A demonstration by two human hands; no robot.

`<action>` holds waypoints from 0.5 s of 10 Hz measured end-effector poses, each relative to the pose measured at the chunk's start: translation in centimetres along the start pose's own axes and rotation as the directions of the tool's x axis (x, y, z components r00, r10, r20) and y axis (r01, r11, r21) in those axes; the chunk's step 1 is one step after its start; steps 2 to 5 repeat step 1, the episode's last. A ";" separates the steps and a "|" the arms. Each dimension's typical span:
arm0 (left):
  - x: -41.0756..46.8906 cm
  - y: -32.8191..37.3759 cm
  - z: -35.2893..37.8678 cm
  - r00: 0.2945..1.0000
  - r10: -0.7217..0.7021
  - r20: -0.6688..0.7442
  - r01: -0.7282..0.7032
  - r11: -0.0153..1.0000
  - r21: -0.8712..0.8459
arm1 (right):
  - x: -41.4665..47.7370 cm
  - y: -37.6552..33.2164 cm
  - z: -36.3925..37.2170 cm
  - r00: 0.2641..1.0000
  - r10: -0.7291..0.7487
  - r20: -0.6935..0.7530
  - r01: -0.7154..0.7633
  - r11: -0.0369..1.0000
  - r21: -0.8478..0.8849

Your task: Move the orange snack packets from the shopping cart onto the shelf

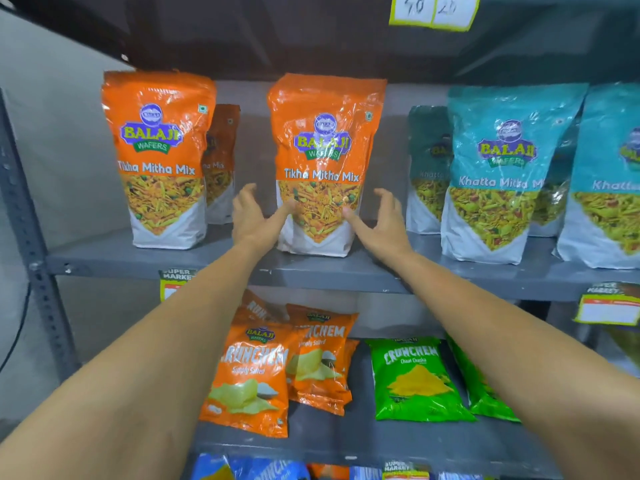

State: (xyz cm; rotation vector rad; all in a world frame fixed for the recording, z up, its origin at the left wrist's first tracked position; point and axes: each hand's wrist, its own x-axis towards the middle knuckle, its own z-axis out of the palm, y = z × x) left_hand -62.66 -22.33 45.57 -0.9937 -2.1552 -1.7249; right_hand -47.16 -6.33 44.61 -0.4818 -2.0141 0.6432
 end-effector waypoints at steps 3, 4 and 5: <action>-0.9 3.5 -3.2 0.939 0.293 -0.180 -0.199 0.889 0.412 | -0.3 -3.9 -2.8 0.968 -0.181 -0.175 0.116 0.938 -0.328; -0.9 3.5 -3.2 0.939 0.293 -0.180 -0.199 0.889 0.412 | -0.3 -3.9 -2.8 0.968 -0.181 -0.175 0.116 0.938 -0.328; -0.9 3.5 -3.2 0.939 0.293 -0.180 -0.199 0.889 0.412 | -0.3 -3.9 -2.8 0.968 -0.181 -0.175 0.116 0.938 -0.328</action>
